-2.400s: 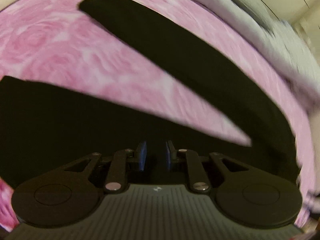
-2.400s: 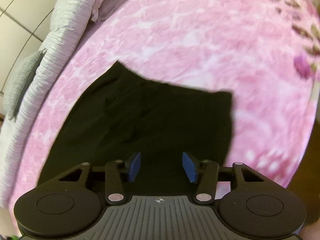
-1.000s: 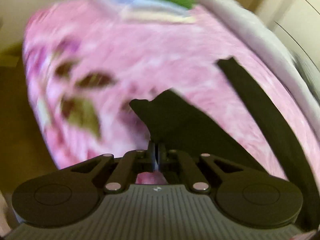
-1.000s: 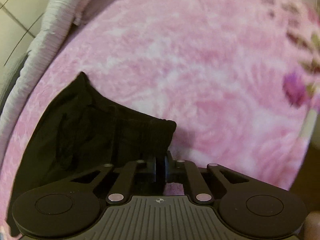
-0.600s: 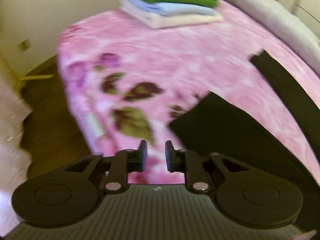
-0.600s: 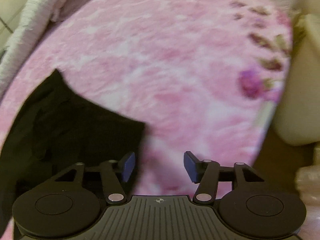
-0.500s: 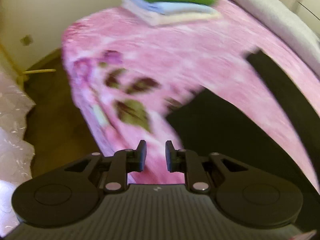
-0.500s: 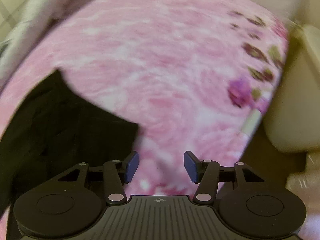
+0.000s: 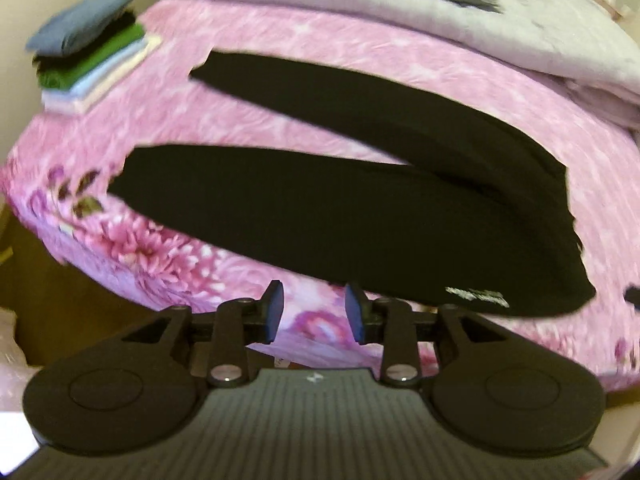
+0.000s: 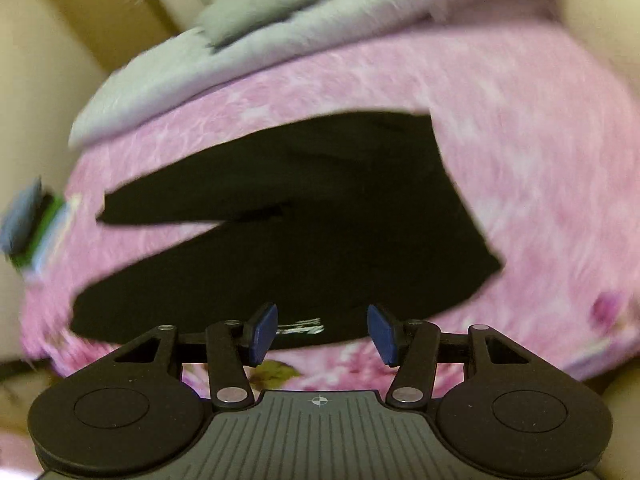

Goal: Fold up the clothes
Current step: 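Release the black trousers with both grippers and lay them flat on the bed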

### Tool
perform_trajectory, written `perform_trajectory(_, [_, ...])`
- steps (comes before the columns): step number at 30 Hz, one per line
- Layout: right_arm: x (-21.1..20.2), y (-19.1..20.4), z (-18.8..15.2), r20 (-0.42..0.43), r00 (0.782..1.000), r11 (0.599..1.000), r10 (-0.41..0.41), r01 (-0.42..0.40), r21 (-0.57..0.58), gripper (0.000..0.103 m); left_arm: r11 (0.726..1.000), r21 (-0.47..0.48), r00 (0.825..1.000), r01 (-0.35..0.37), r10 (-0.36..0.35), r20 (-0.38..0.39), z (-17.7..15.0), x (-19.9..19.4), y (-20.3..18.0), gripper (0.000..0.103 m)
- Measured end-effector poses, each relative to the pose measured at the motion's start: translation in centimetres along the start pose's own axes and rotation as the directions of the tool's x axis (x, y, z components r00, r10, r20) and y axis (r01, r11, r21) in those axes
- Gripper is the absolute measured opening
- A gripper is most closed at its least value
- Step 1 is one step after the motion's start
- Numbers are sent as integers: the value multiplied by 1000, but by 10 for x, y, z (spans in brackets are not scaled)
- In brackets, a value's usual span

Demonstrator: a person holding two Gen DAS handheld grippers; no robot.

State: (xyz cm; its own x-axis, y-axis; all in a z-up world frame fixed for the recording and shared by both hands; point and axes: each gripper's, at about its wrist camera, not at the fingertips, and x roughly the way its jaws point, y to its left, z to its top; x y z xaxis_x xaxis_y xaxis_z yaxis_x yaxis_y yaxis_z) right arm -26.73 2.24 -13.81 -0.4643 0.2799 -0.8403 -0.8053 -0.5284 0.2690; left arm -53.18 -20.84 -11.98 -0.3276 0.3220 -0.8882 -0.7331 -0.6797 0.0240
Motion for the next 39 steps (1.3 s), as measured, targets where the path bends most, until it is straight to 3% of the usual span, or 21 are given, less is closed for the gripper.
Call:
perform_trajectory(3, [-14, 18, -4, 16, 998, 988, -54, 56, -143, 54, 1000, 18, 1000, -19, 19, 22, -7, -22, -16, 30])
perform_trajectory(6, [-21, 16, -13, 17, 998, 985, -52, 54, -162, 54, 999, 33, 999, -37, 36, 41, -7, -35, -20, 30])
perform_trajectory(26, [-49, 7, -40, -50, 996, 992, -72, 66, -105, 54, 997, 56, 999, -48, 48, 1, -33, -48, -16, 31])
perform_trajectory(39, [-36, 19, -25, -38, 997, 990, -64, 59, -125, 54, 1000, 11, 1000, -2, 2, 7, -24, -36, -11, 31])
